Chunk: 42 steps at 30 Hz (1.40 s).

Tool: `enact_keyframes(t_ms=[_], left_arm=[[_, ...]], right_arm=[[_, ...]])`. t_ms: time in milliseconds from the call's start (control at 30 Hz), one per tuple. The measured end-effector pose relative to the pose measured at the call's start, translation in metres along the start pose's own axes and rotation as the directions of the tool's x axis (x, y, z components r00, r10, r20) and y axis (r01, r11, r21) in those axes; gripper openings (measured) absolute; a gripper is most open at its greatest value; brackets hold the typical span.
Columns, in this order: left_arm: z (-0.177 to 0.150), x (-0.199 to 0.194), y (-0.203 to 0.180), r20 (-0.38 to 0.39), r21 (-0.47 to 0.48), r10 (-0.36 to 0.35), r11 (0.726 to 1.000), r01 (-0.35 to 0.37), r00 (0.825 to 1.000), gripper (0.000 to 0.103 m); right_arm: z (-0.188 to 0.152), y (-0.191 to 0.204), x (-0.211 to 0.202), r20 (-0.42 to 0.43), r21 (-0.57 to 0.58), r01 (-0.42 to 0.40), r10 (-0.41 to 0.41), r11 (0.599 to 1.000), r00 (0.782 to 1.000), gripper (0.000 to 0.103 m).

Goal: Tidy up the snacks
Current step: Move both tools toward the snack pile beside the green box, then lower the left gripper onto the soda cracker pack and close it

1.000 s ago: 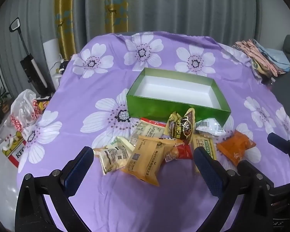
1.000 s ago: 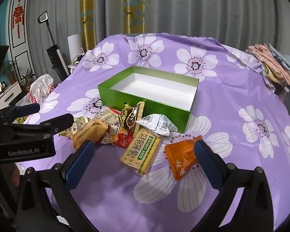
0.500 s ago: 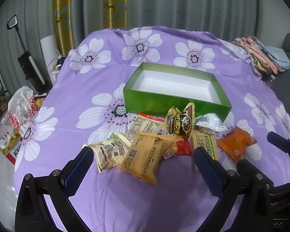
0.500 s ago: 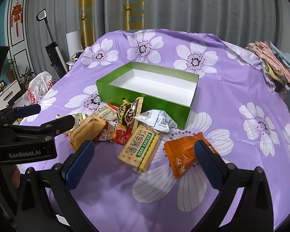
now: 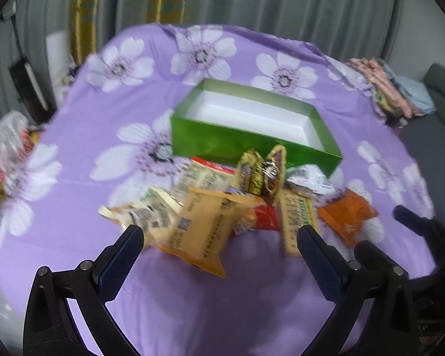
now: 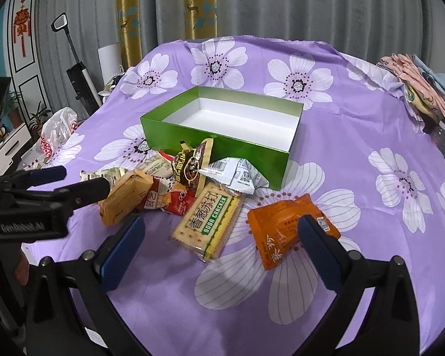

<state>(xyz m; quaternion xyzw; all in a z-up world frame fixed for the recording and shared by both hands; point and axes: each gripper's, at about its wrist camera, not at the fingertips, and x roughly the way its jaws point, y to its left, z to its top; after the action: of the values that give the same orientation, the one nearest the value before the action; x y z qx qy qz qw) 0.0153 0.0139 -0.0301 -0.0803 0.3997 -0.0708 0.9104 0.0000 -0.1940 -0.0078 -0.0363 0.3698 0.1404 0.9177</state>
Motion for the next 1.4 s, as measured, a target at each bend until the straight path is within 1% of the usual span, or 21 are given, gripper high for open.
enact_keyframes(t_ms=[33, 67, 100, 167, 200, 233, 300, 367, 400, 467, 500, 567, 633, 667, 767, 867, 1000, 1067, 1133, 1233, 1400], left_arm=[[-0.001, 0.000, 0.003, -0.022, -0.017, -0.022, 1.000, 0.021, 1.000, 0.102], [-0.004, 0.003, 0.003, 0.011, -0.036, -0.077, 0.996, 0.077, 0.997, 0.102], [-0.006, 0.004, 0.006, 0.001, -0.043, -0.108, 0.993, 0.108, 0.994, 0.102], [-0.010, 0.009, 0.014, -0.028, -0.088, -0.206, 0.975, 0.203, 0.978, 0.102], [-0.013, 0.012, 0.017, -0.023, -0.102, -0.246, 0.965, 0.243, 0.969, 0.102], [-0.015, 0.014, 0.021, -0.050, -0.116, -0.257, 0.961, 0.250, 0.965, 0.102], [-0.021, 0.017, 0.027, -0.049, -0.150, -0.310, 0.942, 0.300, 0.949, 0.102], [-0.024, 0.014, 0.029, -0.052, -0.148, -0.332, 0.935, 0.321, 0.942, 0.102], [-0.025, 0.012, 0.030, -0.057, -0.145, -0.357, 0.927, 0.346, 0.932, 0.102], [-0.027, 0.006, 0.028, -0.044, -0.133, -0.441, 0.892, 0.432, 0.896, 0.102], [-0.027, 0.001, 0.025, -0.036, -0.115, -0.468, 0.879, 0.462, 0.883, 0.102], [-0.027, -0.004, 0.017, -0.028, -0.070, -0.487, 0.872, 0.484, 0.873, 0.102], [-0.028, -0.005, 0.010, -0.043, -0.042, -0.520, 0.854, 0.519, 0.853, 0.102], [-0.029, -0.004, 0.003, -0.058, -0.032, -0.544, 0.839, 0.543, 0.837, 0.102], [-0.027, 0.004, -0.010, -0.102, -0.014, -0.542, 0.839, 0.544, 0.834, 0.102], [-0.022, 0.016, -0.024, -0.134, 0.014, -0.524, 0.848, 0.530, 0.841, 0.093], [-0.014, 0.038, -0.034, -0.166, 0.029, -0.493, 0.863, 0.504, 0.854, 0.090], [-0.012, 0.050, -0.035, -0.190, 0.015, -0.487, 0.867, 0.498, 0.853, 0.075], [-0.013, 0.061, -0.037, -0.208, 0.003, -0.471, 0.876, 0.482, 0.857, 0.066], [-0.013, 0.078, -0.035, -0.232, -0.025, -0.445, 0.891, 0.452, 0.865, 0.063], [-0.014, 0.092, -0.030, -0.261, -0.055, -0.445, 0.893, 0.447, 0.857, 0.056]], right_arm=[[-0.002, -0.002, 0.000, -0.003, 0.002, -0.007, 0.007, 1.000, 1.000, 0.103], [-0.004, -0.004, 0.002, -0.011, 0.004, -0.018, 0.018, 1.000, 1.000, 0.103], [-0.007, -0.005, 0.003, -0.018, 0.006, -0.027, 0.027, 1.000, 0.999, 0.103], [-0.013, -0.007, 0.007, -0.037, 0.006, -0.053, 0.053, 0.999, 0.998, 0.103], [-0.015, -0.007, 0.009, -0.043, 0.006, -0.063, 0.063, 0.998, 0.997, 0.103], [-0.017, -0.007, 0.011, -0.052, 0.008, -0.076, 0.076, 0.997, 0.996, 0.103], [-0.023, -0.006, 0.016, -0.074, 0.012, -0.113, 0.114, 0.994, 0.991, 0.103], [-0.028, -0.003, 0.022, -0.096, 0.017, -0.151, 0.152, 0.988, 0.984, 0.103], [-0.030, -0.001, 0.024, -0.103, 0.016, -0.168, 0.169, 0.986, 0.980, 0.103], [-0.037, 0.003, 0.028, -0.118, 0.011, -0.201, 0.201, 0.980, 0.973, 0.102], [-0.038, 0.004, 0.029, -0.122, 0.009, -0.209, 0.208, 0.978, 0.970, 0.102], [-0.042, 0.007, 0.032, -0.132, 0.015, -0.230, 0.230, 0.973, 0.964, 0.101], [-0.045, 0.007, 0.037, -0.145, 0.028, -0.247, 0.248, 0.969, 0.958, 0.100], [-0.046, 0.007, 0.039, -0.150, 0.036, -0.254, 0.256, 0.967, 0.955, 0.099], [-0.047, 0.005, 0.045, -0.162, 0.061, -0.268, 0.275, 0.961, 0.948, 0.093], [-0.048, 0.003, 0.050, -0.163, 0.076, -0.274, 0.283, 0.959, 0.945, 0.090], [-0.046, 0.000, 0.056, -0.160, 0.079, -0.268, 0.278, 0.960, 0.947, 0.089], [-0.043, -0.001, 0.059, -0.157, 0.075, -0.270, 0.279, 0.960, 0.947, 0.086], [-0.041, -0.001, 0.064, -0.159, 0.072, -0.268, 0.276, 0.961, 0.948, 0.085], [-0.038, -0.002, 0.068, -0.156, 0.056, -0.270, 0.275, 0.961, 0.949, 0.084], [-0.033, -0.005, 0.076, -0.158, 0.051, -0.269, 0.273, 0.962, 0.949, 0.082]])
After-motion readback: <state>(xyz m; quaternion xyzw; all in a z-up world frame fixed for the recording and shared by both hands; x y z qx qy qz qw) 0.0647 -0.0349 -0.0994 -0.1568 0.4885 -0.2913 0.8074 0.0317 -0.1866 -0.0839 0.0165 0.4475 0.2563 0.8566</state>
